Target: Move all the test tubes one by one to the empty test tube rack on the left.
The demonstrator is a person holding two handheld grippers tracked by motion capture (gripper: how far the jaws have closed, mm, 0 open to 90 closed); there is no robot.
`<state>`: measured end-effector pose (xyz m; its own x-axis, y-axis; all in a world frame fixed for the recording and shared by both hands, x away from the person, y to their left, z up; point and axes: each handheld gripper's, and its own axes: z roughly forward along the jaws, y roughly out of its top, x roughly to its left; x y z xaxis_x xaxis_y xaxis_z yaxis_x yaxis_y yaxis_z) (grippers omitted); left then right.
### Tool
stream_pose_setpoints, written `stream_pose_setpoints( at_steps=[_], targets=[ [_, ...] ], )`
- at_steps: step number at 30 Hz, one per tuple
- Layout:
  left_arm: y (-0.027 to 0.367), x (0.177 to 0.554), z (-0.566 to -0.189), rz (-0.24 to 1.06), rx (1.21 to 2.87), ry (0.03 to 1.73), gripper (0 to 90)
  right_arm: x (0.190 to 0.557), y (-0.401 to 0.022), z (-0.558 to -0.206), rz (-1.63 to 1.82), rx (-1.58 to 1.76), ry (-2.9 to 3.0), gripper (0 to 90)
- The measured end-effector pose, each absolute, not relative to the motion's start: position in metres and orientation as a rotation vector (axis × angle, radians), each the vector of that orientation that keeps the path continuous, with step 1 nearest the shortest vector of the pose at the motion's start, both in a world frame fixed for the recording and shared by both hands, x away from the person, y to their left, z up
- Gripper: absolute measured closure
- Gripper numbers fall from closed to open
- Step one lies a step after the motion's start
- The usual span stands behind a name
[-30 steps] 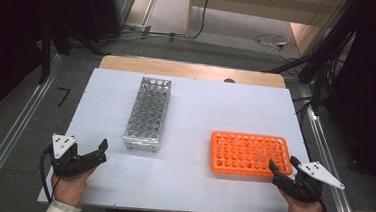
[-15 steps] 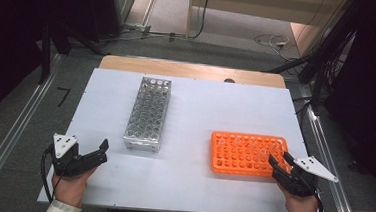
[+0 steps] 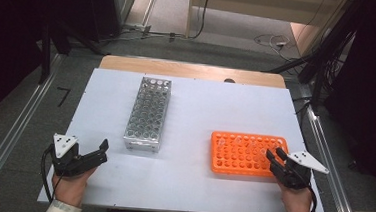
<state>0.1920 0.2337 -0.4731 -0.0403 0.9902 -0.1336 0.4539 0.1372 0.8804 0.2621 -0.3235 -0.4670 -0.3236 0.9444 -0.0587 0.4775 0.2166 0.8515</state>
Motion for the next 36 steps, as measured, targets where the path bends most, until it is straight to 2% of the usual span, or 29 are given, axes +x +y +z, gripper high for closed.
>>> stream_pose_setpoints(
  at_steps=[11, 16, 36],
  targets=[
    [0.234, 0.192, -0.473, 0.843, 1.423, 1.615, 1.2, 0.268, -0.322, -0.471, 1.003, 1.299, 1.919, 66.5],
    [0.234, 0.192, -0.473, 0.842, 1.425, 1.614, 1.2, 0.27, -0.32, -0.473, 0.98, 1.291, 1.921, 72.7],
    [0.234, 0.192, -0.473, 0.842, 1.432, 1.613, 1.2, 0.258, -0.327, -0.448, 1.047, 1.3, 1.848, 73.2]
  ],
)
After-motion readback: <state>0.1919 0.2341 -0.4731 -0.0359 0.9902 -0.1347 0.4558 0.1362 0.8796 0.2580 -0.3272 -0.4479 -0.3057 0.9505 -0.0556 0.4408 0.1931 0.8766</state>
